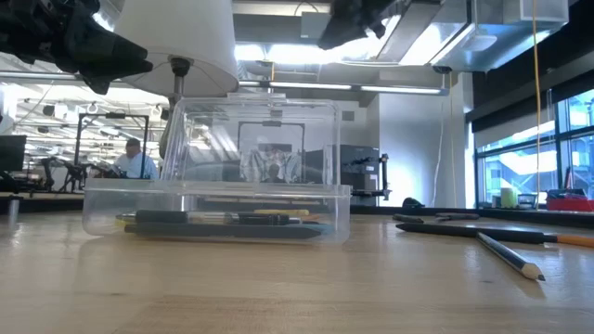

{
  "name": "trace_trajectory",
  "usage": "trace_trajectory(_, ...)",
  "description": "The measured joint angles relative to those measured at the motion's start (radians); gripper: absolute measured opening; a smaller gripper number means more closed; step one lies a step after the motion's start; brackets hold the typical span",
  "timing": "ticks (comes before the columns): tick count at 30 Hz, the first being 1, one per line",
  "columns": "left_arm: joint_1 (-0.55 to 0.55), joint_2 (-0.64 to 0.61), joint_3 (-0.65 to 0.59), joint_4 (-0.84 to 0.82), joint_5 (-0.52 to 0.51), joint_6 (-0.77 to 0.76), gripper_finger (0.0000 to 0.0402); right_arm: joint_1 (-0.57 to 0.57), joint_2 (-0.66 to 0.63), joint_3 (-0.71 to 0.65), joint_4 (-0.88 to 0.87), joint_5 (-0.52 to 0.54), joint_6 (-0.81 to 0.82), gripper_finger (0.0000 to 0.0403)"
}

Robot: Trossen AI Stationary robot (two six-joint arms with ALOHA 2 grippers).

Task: Pick & place school supplies into a supply box
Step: Put the yellow pen into the transparent supply box

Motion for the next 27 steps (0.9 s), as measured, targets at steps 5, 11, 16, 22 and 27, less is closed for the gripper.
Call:
trace_trajectory(5, 0.000, 0.000, 0.000, 0.000, 0.001, 0.000, 0.0133, -0.053, 0.033, 0.001, 0.076, -0.020, -0.050, 0.0072)
trace_trajectory(11, 0.000, 0.000, 0.000, 0.000, 0.001, 0.000, 0.0136, -0.097, 0.146, 0.000, 0.074, -0.222, -0.044, 0.0072)
trace_trajectory(16, 0.000, 0.000, 0.000, 0.000, 0.002, -0.001, 0.0133, -0.125, 0.249, 0.000, 0.079, -0.307, -0.019, 0.0072)
trace_trajectory(22, 0.000, 0.000, 0.000, -0.001, 0.002, -0.001, 0.0134, -0.174, 0.320, -0.001, 0.090, -0.382, 0.067, 0.0097)
trace_trajectory(27, 0.000, 0.000, 0.000, -0.001, 0.002, -0.001, 0.0136, -0.214, 0.355, -0.001, 0.082, -0.413, 0.236, 0.0154)
